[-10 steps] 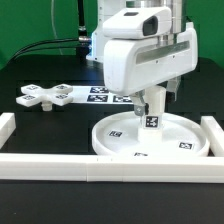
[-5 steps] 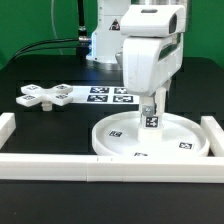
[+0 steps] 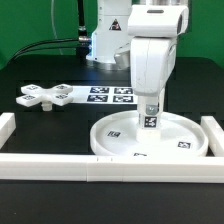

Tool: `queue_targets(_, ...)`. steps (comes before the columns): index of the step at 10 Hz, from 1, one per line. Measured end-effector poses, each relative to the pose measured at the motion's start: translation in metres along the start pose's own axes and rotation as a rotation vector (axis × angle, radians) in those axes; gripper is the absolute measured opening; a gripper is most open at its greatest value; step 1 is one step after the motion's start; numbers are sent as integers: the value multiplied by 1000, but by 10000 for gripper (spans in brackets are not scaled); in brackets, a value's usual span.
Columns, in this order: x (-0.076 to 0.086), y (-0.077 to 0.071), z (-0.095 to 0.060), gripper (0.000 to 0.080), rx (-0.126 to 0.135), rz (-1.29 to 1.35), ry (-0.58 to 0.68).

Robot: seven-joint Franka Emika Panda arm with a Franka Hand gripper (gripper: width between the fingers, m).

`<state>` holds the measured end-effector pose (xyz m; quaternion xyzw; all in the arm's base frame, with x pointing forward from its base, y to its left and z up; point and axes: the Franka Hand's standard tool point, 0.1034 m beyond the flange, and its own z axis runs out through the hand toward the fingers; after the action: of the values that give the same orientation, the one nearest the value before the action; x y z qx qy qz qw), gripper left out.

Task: Assemble round table

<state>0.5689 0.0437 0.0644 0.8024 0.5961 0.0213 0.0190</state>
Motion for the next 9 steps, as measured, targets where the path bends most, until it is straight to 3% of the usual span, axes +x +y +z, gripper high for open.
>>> queue_targets(1, 0, 0, 0, 335, 0, 0, 0)
queue_targets(2, 0, 0, 1, 146, 1, 14, 0)
queue_targets(3, 0, 0, 1, 46, 1, 34, 0)
queue_targets(5, 0, 0, 1, 3, 2, 69, -1)
queue_targets(9, -4, 0, 1, 1, 5, 49, -7)
